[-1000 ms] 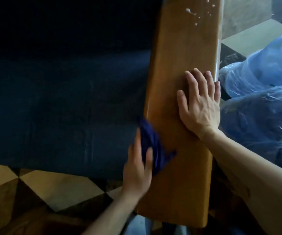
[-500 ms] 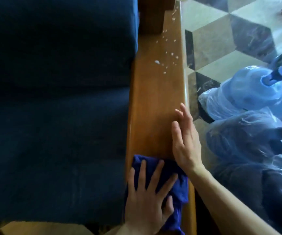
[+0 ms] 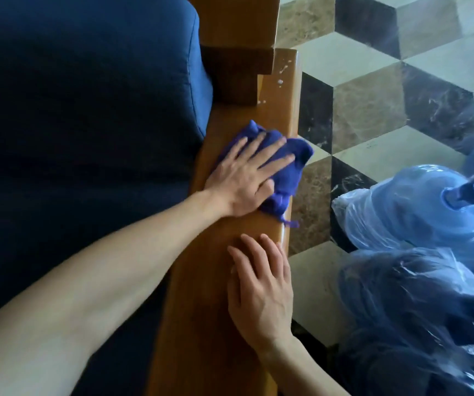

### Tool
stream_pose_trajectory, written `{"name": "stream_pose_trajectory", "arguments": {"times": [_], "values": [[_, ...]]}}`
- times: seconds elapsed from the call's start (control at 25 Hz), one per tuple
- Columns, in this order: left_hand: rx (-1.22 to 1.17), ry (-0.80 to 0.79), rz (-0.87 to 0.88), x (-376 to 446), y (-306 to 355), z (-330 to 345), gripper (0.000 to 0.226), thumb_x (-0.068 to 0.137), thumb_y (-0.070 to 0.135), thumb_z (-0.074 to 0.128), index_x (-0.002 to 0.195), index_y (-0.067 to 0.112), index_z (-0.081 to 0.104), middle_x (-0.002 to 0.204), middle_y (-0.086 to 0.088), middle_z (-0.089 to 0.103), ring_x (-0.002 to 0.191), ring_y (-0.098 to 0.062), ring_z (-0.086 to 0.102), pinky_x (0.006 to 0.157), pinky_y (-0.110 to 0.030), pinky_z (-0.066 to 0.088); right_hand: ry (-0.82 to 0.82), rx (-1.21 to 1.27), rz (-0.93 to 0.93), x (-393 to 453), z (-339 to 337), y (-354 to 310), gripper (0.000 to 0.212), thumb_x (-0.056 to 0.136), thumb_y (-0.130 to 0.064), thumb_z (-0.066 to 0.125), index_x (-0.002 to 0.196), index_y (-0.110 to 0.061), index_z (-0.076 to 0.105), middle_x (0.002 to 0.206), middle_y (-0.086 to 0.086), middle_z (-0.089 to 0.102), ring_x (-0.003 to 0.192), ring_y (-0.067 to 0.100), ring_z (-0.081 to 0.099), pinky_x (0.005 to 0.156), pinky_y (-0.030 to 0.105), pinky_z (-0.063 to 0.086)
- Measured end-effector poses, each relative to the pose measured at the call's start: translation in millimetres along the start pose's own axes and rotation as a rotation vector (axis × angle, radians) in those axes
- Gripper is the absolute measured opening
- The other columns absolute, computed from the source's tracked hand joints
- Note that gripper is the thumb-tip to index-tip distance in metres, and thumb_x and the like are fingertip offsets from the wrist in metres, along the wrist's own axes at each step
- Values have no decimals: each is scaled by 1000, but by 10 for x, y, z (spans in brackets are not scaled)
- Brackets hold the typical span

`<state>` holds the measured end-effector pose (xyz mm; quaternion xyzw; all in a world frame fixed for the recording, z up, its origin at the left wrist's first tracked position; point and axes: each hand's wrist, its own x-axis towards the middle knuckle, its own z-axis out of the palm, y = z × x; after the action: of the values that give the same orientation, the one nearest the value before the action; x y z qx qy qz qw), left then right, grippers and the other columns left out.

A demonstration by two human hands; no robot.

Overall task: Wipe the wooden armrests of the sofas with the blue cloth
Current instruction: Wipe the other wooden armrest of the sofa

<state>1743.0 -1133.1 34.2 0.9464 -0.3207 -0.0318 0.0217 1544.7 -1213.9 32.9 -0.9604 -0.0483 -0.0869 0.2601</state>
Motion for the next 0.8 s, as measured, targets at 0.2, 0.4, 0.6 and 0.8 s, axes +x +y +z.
{"name": "stream_pose_trajectory", "arguments": {"times": [0.2, 0.4, 0.6, 0.8], "values": [[3, -53, -55, -899, 71, 61, 62, 92, 35, 34, 154, 34, 24, 164, -1, 20, 151, -31, 19, 120, -53, 21, 226, 191, 326, 893, -105, 345, 34, 89, -27, 49, 121, -20, 59, 126, 4, 59, 114, 25, 51, 92, 45, 44], [-81, 75, -318, 887, 175, 27, 56, 95, 30, 29, 144, 13, 47, 155, -16, 39, 143, -41, 34, 114, -50, 33, 243, 210, 282, 1120, 102, 391, 57, 98, -33, 43, 149, -11, 29, 154, 16, 30, 143, 33, 31, 116, 54, 26], [32, 85, -519, 2427, -254, -108, 55, 100, 34, 28, 153, 18, 29, 162, -13, 24, 148, -36, 21, 121, -46, 15, -15, 16, 26, 1026, 150, 294, 62, 98, -40, 45, 153, -17, 25, 159, 15, 29, 147, 40, 25, 117, 59, 23], [38, 3, -440, 2722, -351, -96, 44, 94, 36, 31, 121, 20, 62, 143, -9, 48, 136, -31, 38, 115, -49, 20, -4, 25, 75, 1075, 206, 436, 69, 101, -43, 43, 157, -22, 9, 162, 11, 18, 150, 37, 17, 121, 53, 17]]}}
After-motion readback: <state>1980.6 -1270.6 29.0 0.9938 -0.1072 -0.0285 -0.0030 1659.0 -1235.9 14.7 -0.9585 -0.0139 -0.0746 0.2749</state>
